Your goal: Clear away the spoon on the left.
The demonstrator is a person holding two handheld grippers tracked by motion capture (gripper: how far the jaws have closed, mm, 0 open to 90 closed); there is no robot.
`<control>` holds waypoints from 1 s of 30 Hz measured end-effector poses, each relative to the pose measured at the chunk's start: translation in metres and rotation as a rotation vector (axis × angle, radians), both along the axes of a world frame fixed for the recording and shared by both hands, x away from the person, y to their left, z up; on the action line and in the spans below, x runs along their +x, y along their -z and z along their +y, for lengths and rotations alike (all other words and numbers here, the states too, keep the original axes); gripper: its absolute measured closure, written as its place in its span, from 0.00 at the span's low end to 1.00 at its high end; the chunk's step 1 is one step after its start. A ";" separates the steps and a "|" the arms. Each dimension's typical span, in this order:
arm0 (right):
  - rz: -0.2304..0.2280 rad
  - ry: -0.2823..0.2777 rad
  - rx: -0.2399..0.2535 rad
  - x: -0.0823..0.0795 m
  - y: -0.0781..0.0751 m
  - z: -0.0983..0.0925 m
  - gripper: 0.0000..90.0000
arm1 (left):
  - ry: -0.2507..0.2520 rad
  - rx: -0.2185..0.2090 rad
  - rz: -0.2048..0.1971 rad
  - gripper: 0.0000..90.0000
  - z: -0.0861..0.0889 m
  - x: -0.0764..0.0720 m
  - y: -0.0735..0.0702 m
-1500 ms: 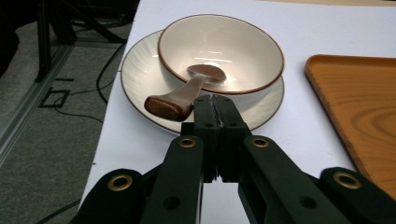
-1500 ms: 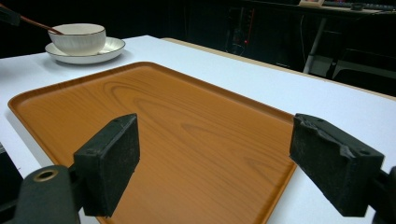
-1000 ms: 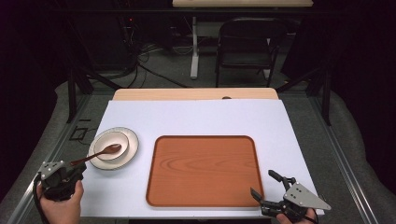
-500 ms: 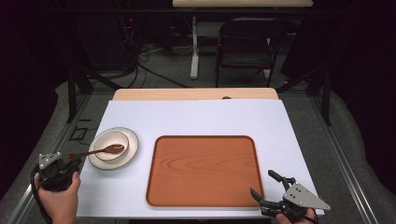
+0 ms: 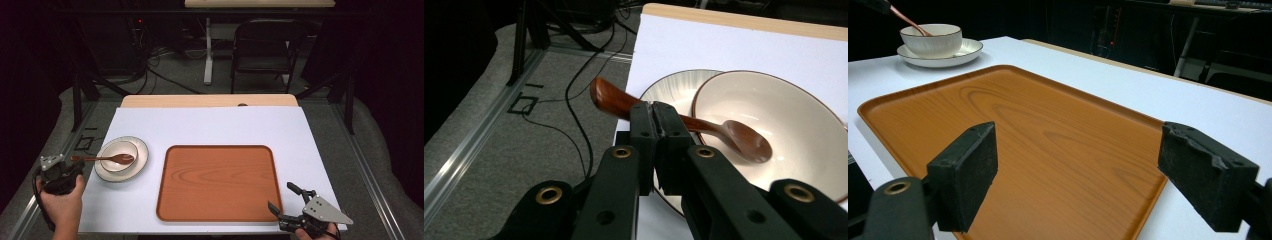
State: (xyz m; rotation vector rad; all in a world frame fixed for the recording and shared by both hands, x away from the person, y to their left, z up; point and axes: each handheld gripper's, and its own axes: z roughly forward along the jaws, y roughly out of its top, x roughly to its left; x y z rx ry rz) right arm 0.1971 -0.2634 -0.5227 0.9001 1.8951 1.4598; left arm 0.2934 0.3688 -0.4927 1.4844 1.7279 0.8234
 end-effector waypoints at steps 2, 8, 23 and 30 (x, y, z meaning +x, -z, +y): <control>0.000 0.001 0.000 0.000 0.000 0.000 0.17 | -0.008 -0.014 0.002 0.97 0.002 0.003 0.001; 0.002 0.001 0.000 0.000 0.000 0.000 0.17 | -0.012 -0.032 0.000 0.97 0.003 0.010 0.000; 0.004 0.001 0.003 0.000 0.000 0.000 0.18 | -0.027 -0.085 -0.004 0.96 0.010 0.017 -0.002; 0.004 0.002 0.002 0.000 0.000 0.000 0.18 | -0.022 -0.147 -0.023 0.91 0.012 0.013 -0.003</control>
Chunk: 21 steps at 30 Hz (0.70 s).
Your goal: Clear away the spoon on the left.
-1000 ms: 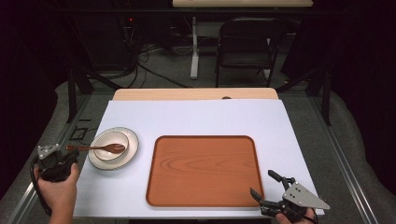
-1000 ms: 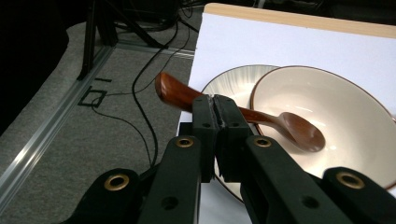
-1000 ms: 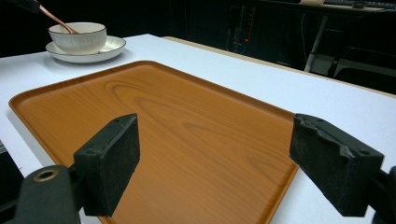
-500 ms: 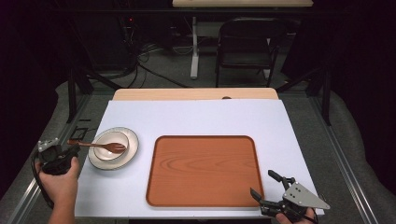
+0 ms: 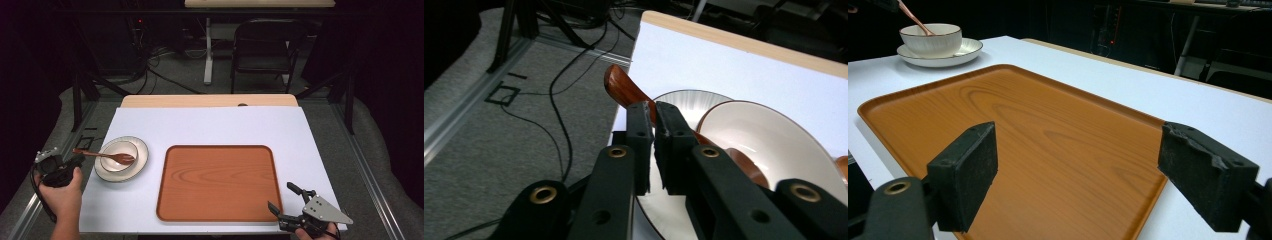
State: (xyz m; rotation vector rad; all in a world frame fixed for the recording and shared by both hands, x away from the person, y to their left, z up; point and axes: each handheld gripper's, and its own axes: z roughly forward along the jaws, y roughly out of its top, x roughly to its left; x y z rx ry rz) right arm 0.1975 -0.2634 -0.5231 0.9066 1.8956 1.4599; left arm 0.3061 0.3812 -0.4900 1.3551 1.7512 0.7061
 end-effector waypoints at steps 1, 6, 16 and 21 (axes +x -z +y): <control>0.000 0.000 -0.001 0.000 0.000 0.000 0.18 | 0.000 -0.045 -0.014 0.89 0.001 -0.002 0.001; 0.001 0.000 -0.001 0.000 0.000 0.000 0.17 | 0.005 -0.112 -0.037 0.82 0.003 -0.006 0.001; 0.000 0.001 -0.003 0.000 0.000 0.000 0.18 | 0.040 -0.223 -0.095 0.65 0.004 -0.009 -0.003; 0.000 0.000 -0.005 0.000 0.000 0.000 0.18 | 0.060 -0.245 -0.105 0.60 0.003 -0.011 -0.005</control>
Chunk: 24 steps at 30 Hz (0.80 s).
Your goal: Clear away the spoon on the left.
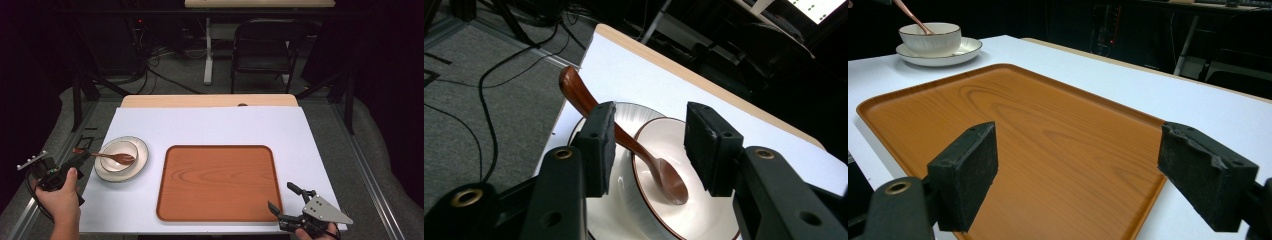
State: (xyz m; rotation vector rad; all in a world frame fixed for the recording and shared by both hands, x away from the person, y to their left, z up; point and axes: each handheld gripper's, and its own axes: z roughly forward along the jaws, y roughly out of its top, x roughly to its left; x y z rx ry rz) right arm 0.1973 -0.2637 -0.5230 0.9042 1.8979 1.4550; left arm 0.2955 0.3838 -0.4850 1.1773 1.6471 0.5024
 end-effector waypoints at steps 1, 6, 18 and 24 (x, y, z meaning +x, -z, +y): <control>0.000 0.000 0.000 0.000 0.000 0.000 0.18 | 0.000 0.000 0.000 0.59 0.000 0.000 0.000; 0.000 0.000 -0.002 0.000 0.000 0.000 0.18 | -0.005 0.009 -0.016 0.51 -0.002 -0.001 0.000; 0.002 -0.001 -0.004 0.000 0.000 0.000 0.18 | -0.005 -0.025 -0.005 0.42 0.003 -0.005 0.009; 0.002 0.000 -0.006 0.000 0.000 0.000 0.18 | -0.038 -0.053 0.010 0.40 0.010 -0.003 0.014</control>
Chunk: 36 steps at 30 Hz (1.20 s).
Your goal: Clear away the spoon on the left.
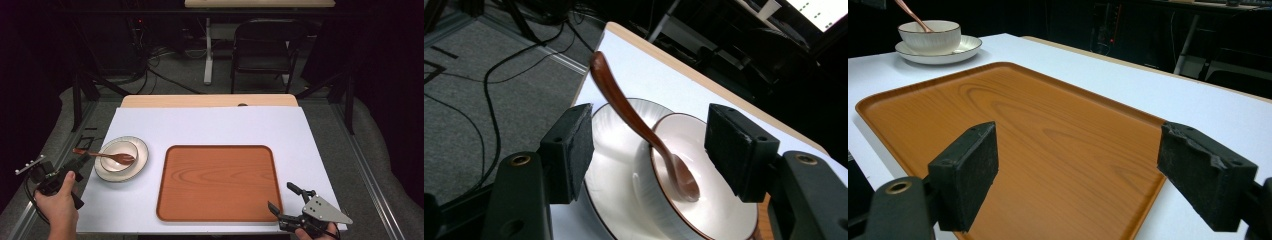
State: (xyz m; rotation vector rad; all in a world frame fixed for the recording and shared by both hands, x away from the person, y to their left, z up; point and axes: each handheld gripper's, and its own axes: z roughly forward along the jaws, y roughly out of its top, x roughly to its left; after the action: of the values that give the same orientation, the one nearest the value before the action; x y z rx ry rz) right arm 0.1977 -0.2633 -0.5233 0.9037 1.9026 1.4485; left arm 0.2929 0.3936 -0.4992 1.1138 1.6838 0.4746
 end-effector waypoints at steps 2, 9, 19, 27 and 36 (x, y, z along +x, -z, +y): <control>0.002 0.000 0.000 0.000 0.000 0.000 0.18 | -0.008 -0.026 0.001 0.40 0.002 0.002 0.003; 0.002 0.000 -0.001 0.000 0.000 0.000 0.18 | -0.022 -0.059 0.004 0.40 0.008 0.012 0.013; 0.003 -0.003 -0.003 0.000 0.000 0.000 0.18 | -0.037 -0.099 -0.008 0.44 0.014 0.018 0.025; 0.004 -0.004 -0.003 0.000 0.000 0.000 0.18 | -0.049 -0.118 -0.018 0.50 0.014 0.020 0.029; 0.007 -0.006 -0.003 0.000 0.001 0.000 0.18 | -0.051 -0.156 -0.028 0.58 0.011 0.026 0.031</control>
State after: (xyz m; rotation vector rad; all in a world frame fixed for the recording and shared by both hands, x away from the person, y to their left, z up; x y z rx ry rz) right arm 0.1980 -0.2631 -0.5239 0.9037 1.9127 1.4475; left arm 0.3191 0.4050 -0.5298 0.9494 1.6973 0.3820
